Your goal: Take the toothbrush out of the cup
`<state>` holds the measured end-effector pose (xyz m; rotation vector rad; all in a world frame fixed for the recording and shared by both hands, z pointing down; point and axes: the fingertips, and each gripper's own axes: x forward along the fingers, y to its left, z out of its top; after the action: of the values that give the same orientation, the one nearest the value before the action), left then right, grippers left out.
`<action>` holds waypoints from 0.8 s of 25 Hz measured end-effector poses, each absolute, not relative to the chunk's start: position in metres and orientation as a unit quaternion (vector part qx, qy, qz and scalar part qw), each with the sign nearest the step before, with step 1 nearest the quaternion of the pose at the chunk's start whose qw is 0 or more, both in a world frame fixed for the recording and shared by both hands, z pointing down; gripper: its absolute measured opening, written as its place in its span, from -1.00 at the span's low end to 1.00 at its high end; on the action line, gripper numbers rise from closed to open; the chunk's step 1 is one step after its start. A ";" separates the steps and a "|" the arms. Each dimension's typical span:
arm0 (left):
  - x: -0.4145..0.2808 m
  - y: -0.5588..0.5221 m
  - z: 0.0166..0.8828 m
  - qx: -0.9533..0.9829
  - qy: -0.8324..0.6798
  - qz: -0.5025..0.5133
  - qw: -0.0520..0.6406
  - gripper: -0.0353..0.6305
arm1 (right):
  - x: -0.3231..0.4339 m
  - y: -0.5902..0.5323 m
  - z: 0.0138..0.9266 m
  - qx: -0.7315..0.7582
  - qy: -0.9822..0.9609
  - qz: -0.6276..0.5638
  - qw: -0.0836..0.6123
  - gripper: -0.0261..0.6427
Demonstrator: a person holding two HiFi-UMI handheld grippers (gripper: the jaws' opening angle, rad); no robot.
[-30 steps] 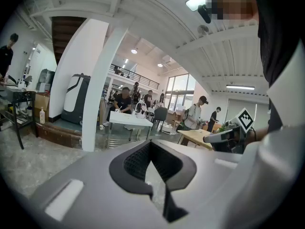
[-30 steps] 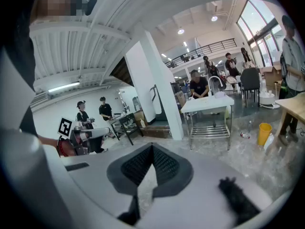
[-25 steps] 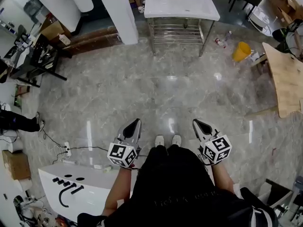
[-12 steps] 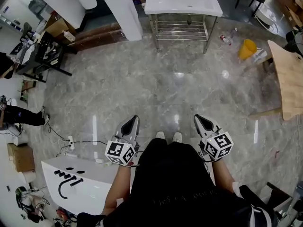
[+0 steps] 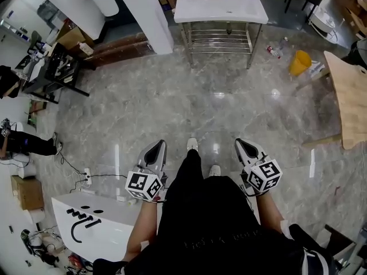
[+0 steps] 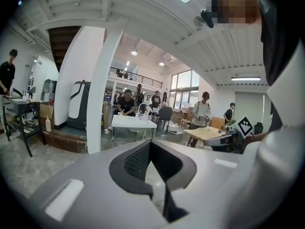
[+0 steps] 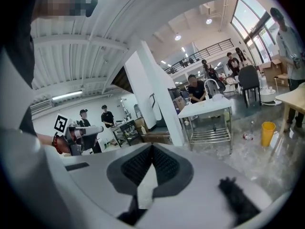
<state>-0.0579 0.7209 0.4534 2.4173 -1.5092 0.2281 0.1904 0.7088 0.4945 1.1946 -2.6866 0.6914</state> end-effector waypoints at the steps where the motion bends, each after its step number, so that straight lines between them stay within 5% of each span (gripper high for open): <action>1: -0.057 0.718 0.453 0.838 -0.521 0.078 0.139 -0.87 | 0.191 0.708 0.493 0.395 -0.888 0.226 0.061 -0.89; 20: -0.061 0.606 0.483 0.853 -0.490 0.057 0.170 -0.87 | 0.171 0.616 0.504 0.406 -0.877 0.238 0.093 -0.89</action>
<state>-0.0612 0.6058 0.4827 2.4240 -1.3911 0.1633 0.1713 0.6157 0.5038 1.2052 -2.6048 0.7060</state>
